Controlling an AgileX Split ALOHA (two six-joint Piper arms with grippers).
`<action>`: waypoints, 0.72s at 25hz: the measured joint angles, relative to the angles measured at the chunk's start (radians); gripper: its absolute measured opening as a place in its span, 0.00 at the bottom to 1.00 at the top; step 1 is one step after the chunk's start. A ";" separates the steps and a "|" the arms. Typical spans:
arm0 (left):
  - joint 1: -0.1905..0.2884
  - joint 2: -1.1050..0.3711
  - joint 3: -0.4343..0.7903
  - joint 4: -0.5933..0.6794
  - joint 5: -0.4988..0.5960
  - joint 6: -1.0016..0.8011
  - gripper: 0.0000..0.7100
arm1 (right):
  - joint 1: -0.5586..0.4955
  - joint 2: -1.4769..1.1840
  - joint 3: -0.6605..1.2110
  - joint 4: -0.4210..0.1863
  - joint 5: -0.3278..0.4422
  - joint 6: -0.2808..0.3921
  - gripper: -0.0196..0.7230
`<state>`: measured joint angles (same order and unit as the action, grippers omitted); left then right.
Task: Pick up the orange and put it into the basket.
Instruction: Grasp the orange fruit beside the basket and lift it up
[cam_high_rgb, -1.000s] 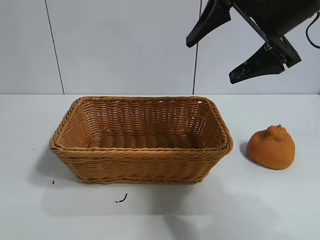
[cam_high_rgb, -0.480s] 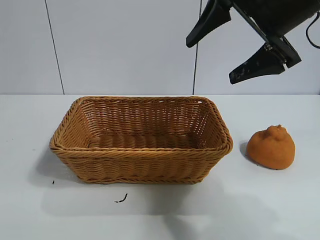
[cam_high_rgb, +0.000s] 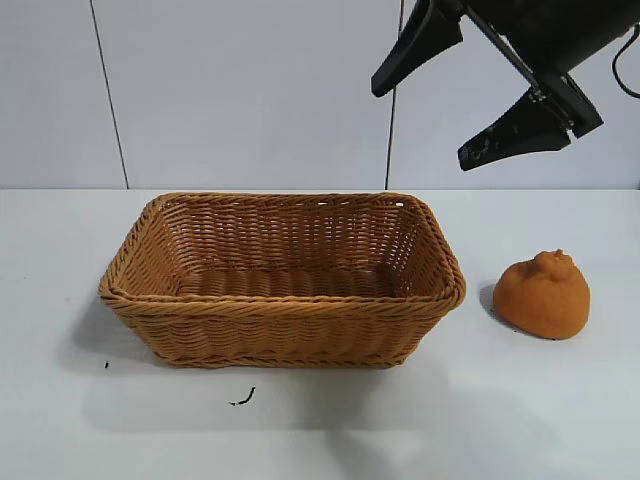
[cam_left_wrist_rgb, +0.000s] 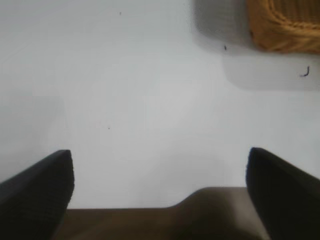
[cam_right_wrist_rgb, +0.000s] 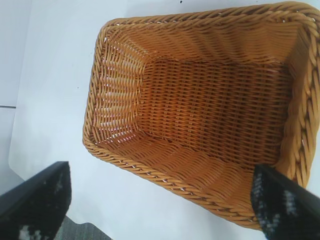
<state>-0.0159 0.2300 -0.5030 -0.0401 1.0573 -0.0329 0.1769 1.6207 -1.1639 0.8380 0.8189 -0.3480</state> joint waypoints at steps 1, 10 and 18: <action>0.000 -0.028 0.000 0.000 0.001 0.000 0.95 | 0.000 0.000 0.000 0.000 0.000 0.000 0.96; 0.000 -0.218 0.000 -0.004 0.002 0.000 0.95 | 0.000 0.000 0.000 -0.004 -0.001 0.000 0.96; 0.000 -0.234 0.000 -0.006 0.002 0.000 0.95 | 0.000 0.000 -0.056 -0.115 0.028 0.028 0.96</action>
<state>-0.0159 -0.0042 -0.5030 -0.0461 1.0593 -0.0329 0.1769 1.6207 -1.2203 0.7235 0.8464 -0.3200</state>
